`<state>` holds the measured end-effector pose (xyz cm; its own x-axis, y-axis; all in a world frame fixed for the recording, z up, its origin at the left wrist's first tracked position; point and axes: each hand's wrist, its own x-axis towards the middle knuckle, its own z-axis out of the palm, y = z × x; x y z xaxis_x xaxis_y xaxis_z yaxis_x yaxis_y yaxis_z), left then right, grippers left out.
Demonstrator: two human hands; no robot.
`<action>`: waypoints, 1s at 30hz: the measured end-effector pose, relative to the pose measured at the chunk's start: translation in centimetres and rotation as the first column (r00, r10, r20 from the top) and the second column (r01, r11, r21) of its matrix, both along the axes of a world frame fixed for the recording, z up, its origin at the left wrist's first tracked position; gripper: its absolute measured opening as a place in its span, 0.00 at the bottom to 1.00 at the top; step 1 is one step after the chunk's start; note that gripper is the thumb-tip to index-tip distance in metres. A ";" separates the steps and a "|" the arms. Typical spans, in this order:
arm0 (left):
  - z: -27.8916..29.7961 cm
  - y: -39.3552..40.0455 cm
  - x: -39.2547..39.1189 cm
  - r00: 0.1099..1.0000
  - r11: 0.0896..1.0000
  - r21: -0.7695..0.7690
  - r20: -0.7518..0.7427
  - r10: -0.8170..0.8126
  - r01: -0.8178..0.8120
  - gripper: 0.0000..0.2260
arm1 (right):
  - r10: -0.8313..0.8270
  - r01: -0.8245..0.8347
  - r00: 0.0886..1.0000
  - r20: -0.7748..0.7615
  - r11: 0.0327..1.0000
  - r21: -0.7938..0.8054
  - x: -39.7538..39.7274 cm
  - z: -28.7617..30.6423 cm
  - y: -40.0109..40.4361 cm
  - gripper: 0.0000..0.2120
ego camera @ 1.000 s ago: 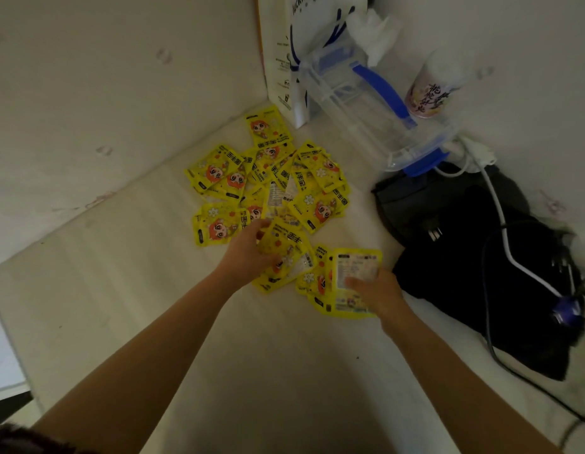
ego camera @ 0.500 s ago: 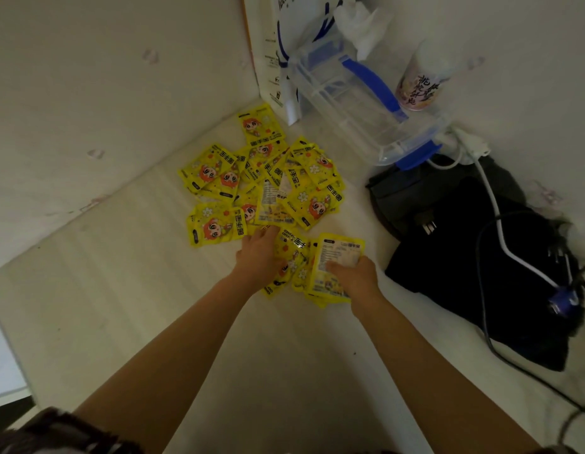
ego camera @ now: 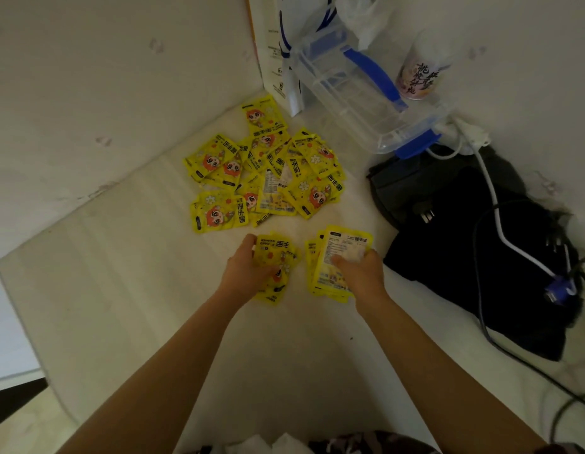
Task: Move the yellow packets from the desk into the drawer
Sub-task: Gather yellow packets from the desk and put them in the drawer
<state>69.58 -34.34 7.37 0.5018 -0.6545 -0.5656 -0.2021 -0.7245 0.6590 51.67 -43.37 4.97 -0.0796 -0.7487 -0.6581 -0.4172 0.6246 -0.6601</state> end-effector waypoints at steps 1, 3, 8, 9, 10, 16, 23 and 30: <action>0.2 0.6 -0.1 0.999 0.999 -0.015 -0.031 0.032 -0.033 0.17 | 0.017 -0.017 1.000 0.002 1.000 -0.001 -0.2 0.1 0.3 0.21; 0.4 1.8 -0.2 0.989 0.994 -0.041 -0.111 0.095 -0.100 0.18 | 0.043 -0.043 0.999 -0.009 0.999 -0.002 -0.8 0.3 1.1 0.22; 1.1 5.0 -1.2 0.948 0.968 -0.120 -0.261 0.183 -0.220 0.19 | 0.071 -0.073 0.996 -0.054 0.997 -0.039 -2.4 1.6 4.3 0.21; 1.2 5.7 -1.4 0.936 0.961 -0.128 -0.291 0.199 -0.244 0.19 | 0.076 -0.079 0.995 -0.064 0.996 -0.052 -2.6 1.9 5.2 0.20; 1.1 6.5 -1.5 0.926 0.956 -0.131 -0.313 0.210 -0.261 0.19 | 0.078 -0.083 0.994 -0.076 0.994 -0.065 -2.8 2.3 6.0 0.20; 0.3 11.2 -1.3 0.926 0.965 -0.172 -0.356 0.126 -0.197 0.16 | 0.038 -0.055 0.991 -0.132 0.990 -0.131 -3.7 3.2 12.5 0.21; -0.1 17.5 -0.3 0.942 0.974 -0.226 -0.327 -0.076 0.000 0.17 | -0.198 0.180 0.972 -0.123 0.973 -0.148 -3.9 3.5 23.4 0.22; 0.7 22.4 -2.7 0.918 0.944 -0.227 -0.265 -0.296 0.239 0.18 | -0.438 0.427 0.898 -0.045 0.891 -0.152 -6.3 3.7 33.2 0.20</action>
